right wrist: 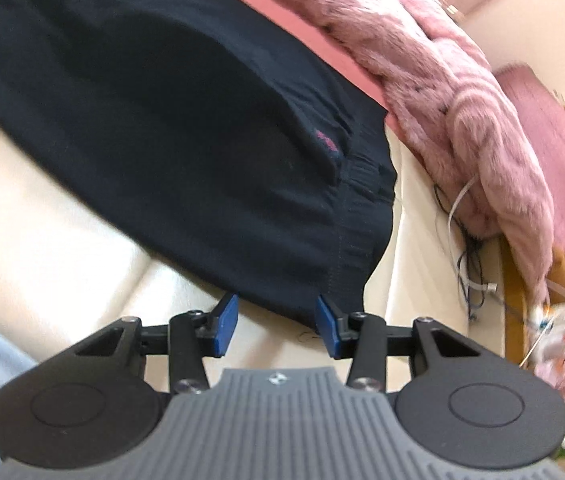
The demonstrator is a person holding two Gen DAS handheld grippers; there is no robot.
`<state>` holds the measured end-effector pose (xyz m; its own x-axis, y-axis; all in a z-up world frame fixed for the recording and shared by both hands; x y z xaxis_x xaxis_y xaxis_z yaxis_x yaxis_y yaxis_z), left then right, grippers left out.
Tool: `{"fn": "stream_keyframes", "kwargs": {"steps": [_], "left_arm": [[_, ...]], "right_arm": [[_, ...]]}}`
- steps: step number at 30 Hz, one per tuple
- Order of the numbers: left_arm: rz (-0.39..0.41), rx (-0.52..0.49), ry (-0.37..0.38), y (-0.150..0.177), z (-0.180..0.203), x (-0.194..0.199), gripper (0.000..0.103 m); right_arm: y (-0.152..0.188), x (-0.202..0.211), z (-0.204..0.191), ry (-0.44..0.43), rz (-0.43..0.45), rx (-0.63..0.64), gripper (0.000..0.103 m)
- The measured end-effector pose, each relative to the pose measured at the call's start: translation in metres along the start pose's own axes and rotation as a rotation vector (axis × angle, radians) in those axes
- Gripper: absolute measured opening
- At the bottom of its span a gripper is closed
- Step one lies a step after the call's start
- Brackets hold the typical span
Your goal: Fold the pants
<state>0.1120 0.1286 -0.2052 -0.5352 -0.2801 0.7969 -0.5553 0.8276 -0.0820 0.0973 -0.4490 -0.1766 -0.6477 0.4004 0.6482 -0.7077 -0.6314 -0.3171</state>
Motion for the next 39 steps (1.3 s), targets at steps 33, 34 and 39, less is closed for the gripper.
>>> {"fn": "stream_keyframes", "kwargs": {"steps": [33,34,39], "left_arm": [[0.178,0.201,0.257,-0.025,-0.07,0.046,0.024],[0.173,0.168,0.279,-0.024,-0.058,0.046,0.026],[0.128,-0.009,0.282,-0.015,-0.004,0.036,0.032]], "right_arm": [[-0.113,-0.013,0.057,0.116,0.136,0.068,0.0],[-0.113,-0.015,0.058,0.117,0.128,0.057,0.0],[-0.11,-0.017,0.055,0.123,0.108,0.028,0.0]]}}
Point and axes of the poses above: each gripper's, at about its wrist camera, not at the fingertips, and x roughly against the way its jaws point, z to its right, y to its underside, the point moved 6 cm from there along -x, roughly the way its jaws point, and after that the axes turned 11 degrees about y, right-handed, at the moved point
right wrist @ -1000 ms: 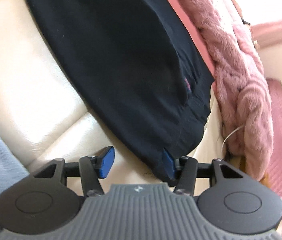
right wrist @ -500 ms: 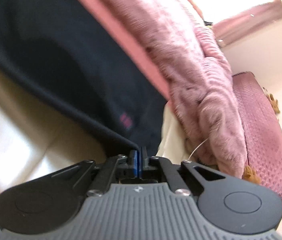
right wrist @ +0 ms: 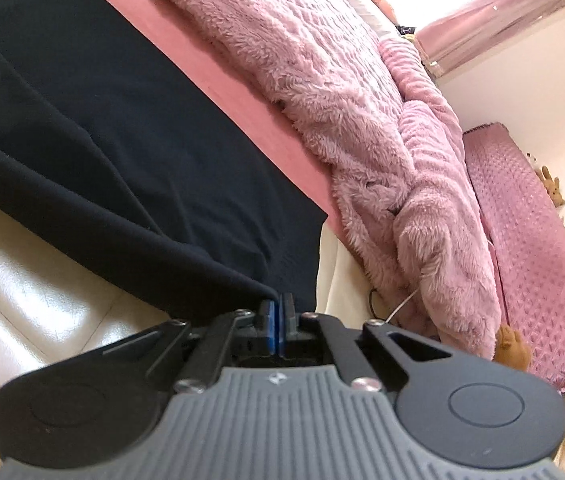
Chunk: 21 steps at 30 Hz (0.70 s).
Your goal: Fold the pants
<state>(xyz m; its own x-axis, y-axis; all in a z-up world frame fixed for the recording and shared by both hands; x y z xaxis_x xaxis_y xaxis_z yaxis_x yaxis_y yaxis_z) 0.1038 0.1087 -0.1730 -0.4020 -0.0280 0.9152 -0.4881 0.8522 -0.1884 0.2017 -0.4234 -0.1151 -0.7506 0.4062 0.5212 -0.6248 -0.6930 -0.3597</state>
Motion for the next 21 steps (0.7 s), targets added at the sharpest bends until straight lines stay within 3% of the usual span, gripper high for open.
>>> {"fn": "stream_keyframes", "kwargs": {"steps": [5,16,18,19,20,21], "left_arm": [[-0.02,-0.042,-0.075,0.0,0.011,-0.02,0.033],[-0.116,-0.333,-0.183,0.007,0.033,-0.04,0.032],[-0.127,-0.345,-0.202,0.007,0.035,-0.044,0.032],[-0.123,-0.314,-0.204,0.006,0.033,-0.043,0.029],[-0.11,-0.258,-0.189,0.007,0.03,-0.041,0.01],[-0.099,-0.209,-0.186,0.007,0.026,-0.04,0.003]], "right_arm": [[0.0,0.002,-0.001,0.001,-0.014,-0.003,0.0],[0.006,0.01,0.0,0.001,-0.028,-0.018,0.0],[0.006,0.01,0.0,0.001,-0.029,-0.027,0.0],[0.007,0.011,0.001,0.002,-0.03,-0.033,0.0],[0.007,0.011,0.001,0.003,-0.03,-0.037,0.0],[0.008,0.011,0.001,0.003,-0.031,-0.039,0.0]]}}
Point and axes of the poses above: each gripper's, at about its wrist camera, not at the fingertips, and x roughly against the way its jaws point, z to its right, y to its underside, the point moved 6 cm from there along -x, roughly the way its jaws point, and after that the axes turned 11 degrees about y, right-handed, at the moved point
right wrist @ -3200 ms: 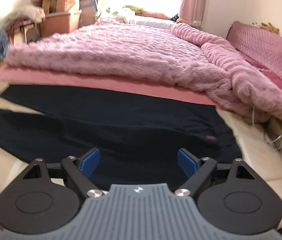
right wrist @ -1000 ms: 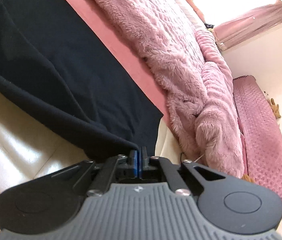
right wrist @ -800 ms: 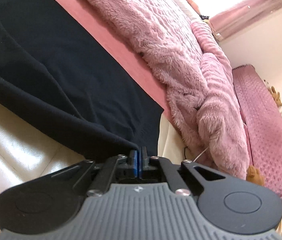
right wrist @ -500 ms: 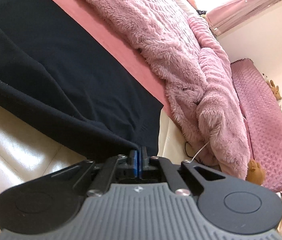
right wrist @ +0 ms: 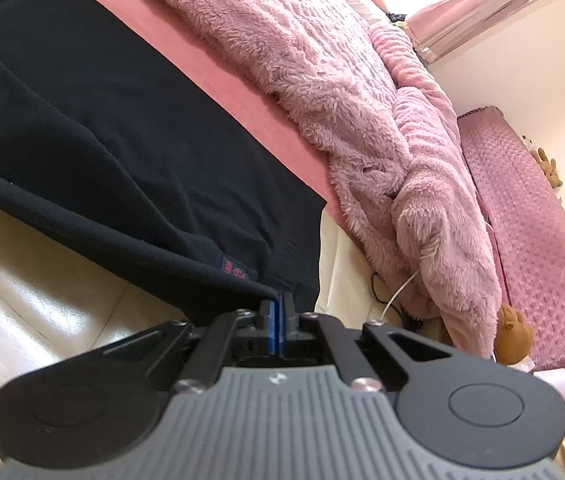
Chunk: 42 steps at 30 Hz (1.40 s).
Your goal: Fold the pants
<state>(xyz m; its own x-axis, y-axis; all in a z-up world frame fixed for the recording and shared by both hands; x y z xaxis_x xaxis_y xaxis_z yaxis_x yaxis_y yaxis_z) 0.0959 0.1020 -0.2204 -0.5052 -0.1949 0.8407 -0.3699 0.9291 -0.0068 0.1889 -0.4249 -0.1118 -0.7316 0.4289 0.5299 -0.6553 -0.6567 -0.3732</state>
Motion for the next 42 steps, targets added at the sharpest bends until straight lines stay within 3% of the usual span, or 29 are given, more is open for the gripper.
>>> {"fn": "stream_keyframes", "kwargs": {"steps": [3,8,15,21,28,35,42], "left_arm": [[0.028,0.147,-0.036,0.001,-0.012,0.003,0.0],[0.117,0.512,-0.041,0.003,-0.069,0.023,0.0],[0.167,0.715,-0.098,-0.013,-0.159,0.035,0.0],[0.116,0.743,-0.117,-0.032,-0.208,0.02,0.0],[0.03,0.753,-0.114,-0.059,-0.267,-0.036,0.0],[-0.043,0.724,-0.085,-0.075,-0.282,-0.087,0.0],[-0.077,0.706,-0.058,-0.081,-0.274,-0.122,0.001]], "right_arm": [[0.002,0.0,-0.001,0.0,0.0,0.0,0.0],[0.003,0.004,0.002,0.005,0.01,0.001,0.0],[-0.018,0.001,0.022,0.023,0.036,-0.032,0.0],[-0.05,-0.031,0.04,0.041,0.049,-0.036,0.0],[-0.1,-0.098,0.044,0.033,0.036,-0.056,0.0],[-0.128,-0.164,0.022,-0.02,-0.023,-0.04,0.0],[-0.127,-0.204,-0.009,-0.055,-0.081,-0.013,0.0]]}}
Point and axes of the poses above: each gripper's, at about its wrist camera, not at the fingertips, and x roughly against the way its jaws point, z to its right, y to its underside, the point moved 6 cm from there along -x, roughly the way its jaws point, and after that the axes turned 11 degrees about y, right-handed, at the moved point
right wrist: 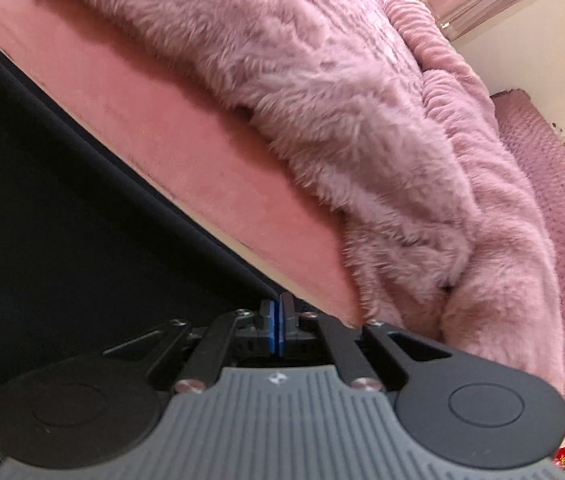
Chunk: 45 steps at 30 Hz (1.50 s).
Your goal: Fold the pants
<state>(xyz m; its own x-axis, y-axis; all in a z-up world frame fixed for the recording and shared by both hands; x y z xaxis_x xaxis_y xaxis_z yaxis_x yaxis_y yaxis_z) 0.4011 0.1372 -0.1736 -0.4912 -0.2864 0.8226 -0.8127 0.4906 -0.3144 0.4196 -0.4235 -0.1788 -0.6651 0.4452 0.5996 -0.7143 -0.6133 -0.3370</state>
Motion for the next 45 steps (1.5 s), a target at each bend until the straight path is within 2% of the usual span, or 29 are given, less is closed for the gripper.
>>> {"fn": "stream_keyframes", "kwargs": {"steps": [3,5,6,8,9,10,11,13,16,19,21,23,25,28,30,33,34,35,36,37,40,45], "left_arm": [[0.005,0.018,0.001,0.002,0.002,-0.005,0.002],[0.005,0.045,0.004,0.004,0.002,-0.006,0.01],[0.014,0.059,0.0,0.005,0.001,-0.005,0.013],[0.044,0.086,-0.011,0.007,0.0,0.0,0.018],[0.058,0.095,-0.019,0.005,0.001,0.004,0.023],[0.072,0.106,-0.029,0.006,0.0,0.009,0.025],[0.097,0.121,-0.032,0.007,0.0,0.017,0.027],[0.136,0.145,-0.014,0.009,0.002,0.033,0.029],[0.207,0.194,0.094,0.01,0.019,0.061,0.028],[0.251,0.193,0.174,0.014,0.044,0.079,0.028],[0.263,0.188,0.202,0.017,0.061,0.084,0.028],[0.26,0.201,0.223,0.02,0.072,0.082,0.027],[0.233,0.213,0.245,0.023,0.079,0.075,0.021],[0.209,0.227,0.257,0.027,0.082,0.066,0.017],[0.216,0.254,0.271,0.028,0.079,0.062,0.016],[0.21,0.271,0.292,0.026,0.077,0.058,0.01],[0.206,0.264,0.297,0.026,0.078,0.057,0.004],[0.203,0.255,0.299,0.025,0.081,0.058,0.002],[0.197,0.24,0.3,0.025,0.084,0.059,0.0],[0.192,0.227,0.291,0.025,0.086,0.059,0.0],[0.183,0.231,0.318,0.027,0.09,0.061,0.0],[0.185,0.253,0.432,0.034,0.115,0.081,0.0]], "right_arm": [[0.0,-0.008,-0.004,-0.001,-0.007,-0.034,0.0],[0.002,-0.01,-0.005,0.0,-0.002,-0.072,0.002],[0.003,-0.01,-0.006,0.0,-0.001,-0.087,0.006],[0.005,-0.005,-0.005,0.003,0.025,-0.122,0.034],[0.005,-0.001,-0.003,0.002,0.041,-0.142,0.042],[0.006,0.005,-0.001,0.011,0.058,-0.163,0.057],[0.007,0.012,0.001,0.032,0.076,-0.178,0.064],[0.011,0.03,0.008,0.05,0.114,-0.214,0.064],[0.028,0.054,0.02,0.021,0.121,-0.339,0.063],[0.059,0.073,0.027,-0.046,0.078,-0.548,0.061],[0.085,0.081,0.032,-0.039,0.031,-0.703,0.061],[0.116,0.086,0.039,-0.036,-0.02,-0.895,0.063],[0.148,0.083,0.045,-0.049,-0.072,-1.086,0.065],[0.185,0.066,0.047,-0.146,-0.134,-1.35,0.065],[0.196,0.055,0.047,-0.204,-0.124,-1.494,0.065],[0.203,0.034,0.046,-0.27,-0.118,-1.663,0.065],[0.205,0.027,0.044,-0.278,-0.117,-1.717,0.062],[0.206,0.025,0.044,-0.263,-0.099,-1.758,0.047],[0.206,0.023,0.047,-0.246,-0.1,-1.769,0.034],[0.206,0.021,0.047,-0.215,-0.118,-1.758,0.012],[0.21,0.023,0.051,-0.18,-0.115,-1.718,0.003],[0.24,0.039,0.067,-0.081,-0.145,-1.618,0.002]]}}
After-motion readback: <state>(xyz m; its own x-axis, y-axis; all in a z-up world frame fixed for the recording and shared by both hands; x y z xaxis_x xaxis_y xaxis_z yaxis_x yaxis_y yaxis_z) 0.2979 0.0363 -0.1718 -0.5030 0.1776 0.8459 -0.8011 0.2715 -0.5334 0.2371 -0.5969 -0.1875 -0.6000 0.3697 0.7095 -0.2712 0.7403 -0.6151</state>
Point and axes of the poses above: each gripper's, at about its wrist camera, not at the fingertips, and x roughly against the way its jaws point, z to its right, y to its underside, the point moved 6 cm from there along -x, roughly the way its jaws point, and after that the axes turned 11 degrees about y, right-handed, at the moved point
